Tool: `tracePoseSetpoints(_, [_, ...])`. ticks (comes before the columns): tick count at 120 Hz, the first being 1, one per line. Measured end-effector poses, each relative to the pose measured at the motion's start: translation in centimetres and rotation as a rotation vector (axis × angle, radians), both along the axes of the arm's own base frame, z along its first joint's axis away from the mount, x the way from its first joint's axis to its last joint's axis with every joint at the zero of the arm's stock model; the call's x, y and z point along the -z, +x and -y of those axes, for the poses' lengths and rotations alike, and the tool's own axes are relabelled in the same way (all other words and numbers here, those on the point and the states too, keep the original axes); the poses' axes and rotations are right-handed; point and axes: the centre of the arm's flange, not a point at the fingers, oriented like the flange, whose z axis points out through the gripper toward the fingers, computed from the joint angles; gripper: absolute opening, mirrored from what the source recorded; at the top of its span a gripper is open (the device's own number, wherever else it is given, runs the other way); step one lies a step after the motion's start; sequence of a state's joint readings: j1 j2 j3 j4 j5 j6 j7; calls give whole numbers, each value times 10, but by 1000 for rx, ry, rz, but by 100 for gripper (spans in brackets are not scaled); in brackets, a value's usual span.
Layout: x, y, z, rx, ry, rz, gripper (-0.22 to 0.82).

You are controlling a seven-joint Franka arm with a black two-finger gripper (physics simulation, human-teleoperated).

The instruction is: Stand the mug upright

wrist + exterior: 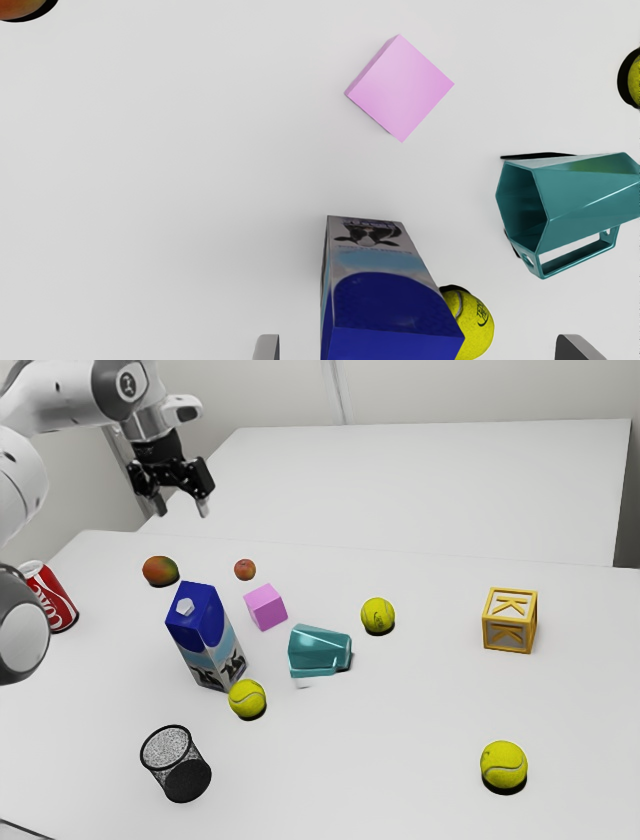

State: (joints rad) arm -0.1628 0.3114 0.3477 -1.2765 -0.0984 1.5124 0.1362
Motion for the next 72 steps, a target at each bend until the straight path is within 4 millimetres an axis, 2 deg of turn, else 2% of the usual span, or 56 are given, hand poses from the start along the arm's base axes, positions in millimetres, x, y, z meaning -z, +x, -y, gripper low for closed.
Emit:
tracePoseSetpoints(28, [-1,-2,-6,-11,-20,9,60])
tracePoseSetpoints(35, [4,-5,-5,-13,-40,-1,60])
tracePoseSetpoints(65, [96,-25,0,-44,-153,-71,60])
tracePoseSetpoints(72, [110,-25,1,-56,-176,-59,60])
